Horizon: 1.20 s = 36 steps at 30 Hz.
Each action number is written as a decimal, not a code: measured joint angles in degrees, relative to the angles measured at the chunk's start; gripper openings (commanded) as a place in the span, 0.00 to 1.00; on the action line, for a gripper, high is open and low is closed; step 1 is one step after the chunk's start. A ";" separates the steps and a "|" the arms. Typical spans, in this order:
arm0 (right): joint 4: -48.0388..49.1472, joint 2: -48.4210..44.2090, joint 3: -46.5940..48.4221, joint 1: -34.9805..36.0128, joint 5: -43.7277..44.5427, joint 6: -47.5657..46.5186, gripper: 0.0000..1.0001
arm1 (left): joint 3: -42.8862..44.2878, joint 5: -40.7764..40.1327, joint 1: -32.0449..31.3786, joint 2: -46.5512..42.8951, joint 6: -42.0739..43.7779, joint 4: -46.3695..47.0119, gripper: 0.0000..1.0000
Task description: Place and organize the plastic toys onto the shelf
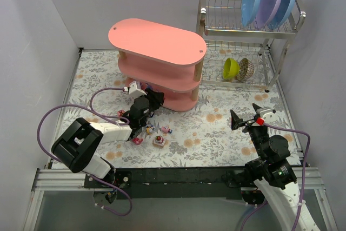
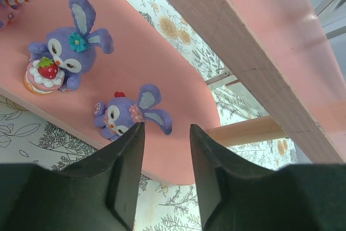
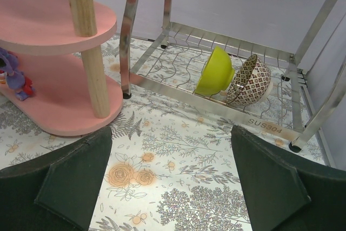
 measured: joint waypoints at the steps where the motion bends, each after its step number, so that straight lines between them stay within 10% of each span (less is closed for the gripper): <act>1: 0.00 0.00 0.02 0.00 -0.02 0.00 0.98 | 0.00 -0.02 0.00 -0.20 -0.07 -0.15 0.44; 13: 0.00 0.00 0.00 0.00 0.17 0.00 0.98 | -0.37 1.31 0.00 -15.47 -2.08 -14.45 0.75; 24: 0.00 0.00 0.00 0.00 1.05 0.02 0.98 | 3.89 5.97 -1.03 -29.07 -0.68 -46.95 0.84; 36: 0.00 0.00 0.00 0.00 1.07 0.11 0.98 | 3.13 7.91 -15.61 -32.50 0.15 -58.58 0.84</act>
